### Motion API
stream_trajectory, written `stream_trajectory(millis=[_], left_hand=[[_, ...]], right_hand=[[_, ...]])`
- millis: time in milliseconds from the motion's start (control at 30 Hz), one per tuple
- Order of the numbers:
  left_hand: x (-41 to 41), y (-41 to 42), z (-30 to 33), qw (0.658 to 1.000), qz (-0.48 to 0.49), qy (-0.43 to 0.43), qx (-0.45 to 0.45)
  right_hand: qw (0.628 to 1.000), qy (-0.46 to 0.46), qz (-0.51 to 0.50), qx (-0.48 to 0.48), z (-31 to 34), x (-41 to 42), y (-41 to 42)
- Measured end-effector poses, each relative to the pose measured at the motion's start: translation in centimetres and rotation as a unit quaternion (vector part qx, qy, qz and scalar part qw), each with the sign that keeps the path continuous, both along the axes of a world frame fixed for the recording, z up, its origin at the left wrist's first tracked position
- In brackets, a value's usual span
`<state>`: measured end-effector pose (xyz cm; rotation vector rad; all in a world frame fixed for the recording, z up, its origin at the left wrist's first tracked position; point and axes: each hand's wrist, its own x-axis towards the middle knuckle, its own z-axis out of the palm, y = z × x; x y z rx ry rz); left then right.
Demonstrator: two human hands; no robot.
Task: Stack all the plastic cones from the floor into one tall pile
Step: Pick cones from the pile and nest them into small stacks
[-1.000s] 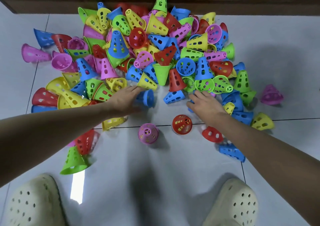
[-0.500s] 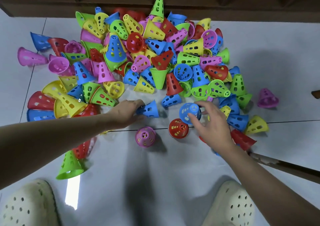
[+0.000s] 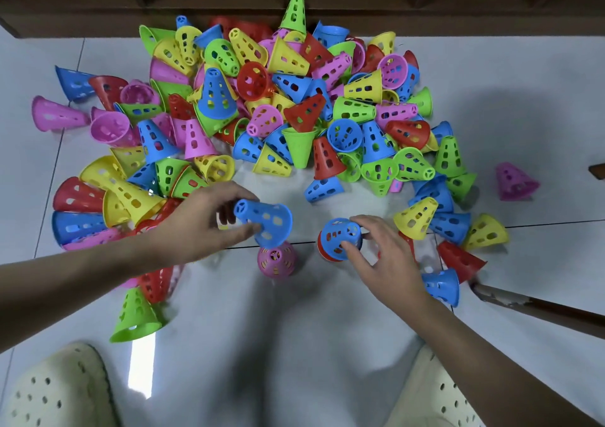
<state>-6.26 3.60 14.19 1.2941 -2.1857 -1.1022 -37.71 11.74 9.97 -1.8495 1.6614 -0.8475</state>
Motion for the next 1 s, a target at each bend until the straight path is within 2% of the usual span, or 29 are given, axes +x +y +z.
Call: stream_trajectory(millis=[133,300,467,600,667,800,900,1000], left_hand=[[-0.7,1.6,-0.4,0.997,-0.069,-0.021,-0.004],[-1.4,2.8,-2.6,0.995,-0.096,-0.04,0.008],[-2.4,3.1,-4.7,0.993,-0.102,-0.064,0.012],[-2.6,2.8,-5.7,0.993,-0.093,-0.072,0.026],[-2.5,2.7,-6.1,0.993,-0.088,-0.079,0.03],[-2.2,2.6,-6.4,0.991,-0.089,-0.092,0.027],[-2.2,2.5,-6.1,0.989,-0.092,-0.114,-0.001],[-2.3,2.3,-6.1,0.988,-0.084,-0.126,-0.028]], right_hand=[[0.999,0.008,0.013,0.044,-1.8,-0.2,0.2],[0.995,-0.01,0.0,0.095,-3.0,-0.6,0.0],[0.993,-0.02,0.006,0.115,-3.0,-0.7,-0.4],[0.994,0.015,0.021,0.107,-2.6,-1.5,-0.1],[0.998,0.038,-0.017,0.05,-2.1,-2.4,0.0],[0.974,0.038,-0.216,-0.054,-1.4,-5.0,-1.0],[0.948,0.032,-0.313,-0.035,-1.6,-7.1,-2.2],[0.936,0.026,-0.35,0.029,-2.8,-8.4,-3.1]])
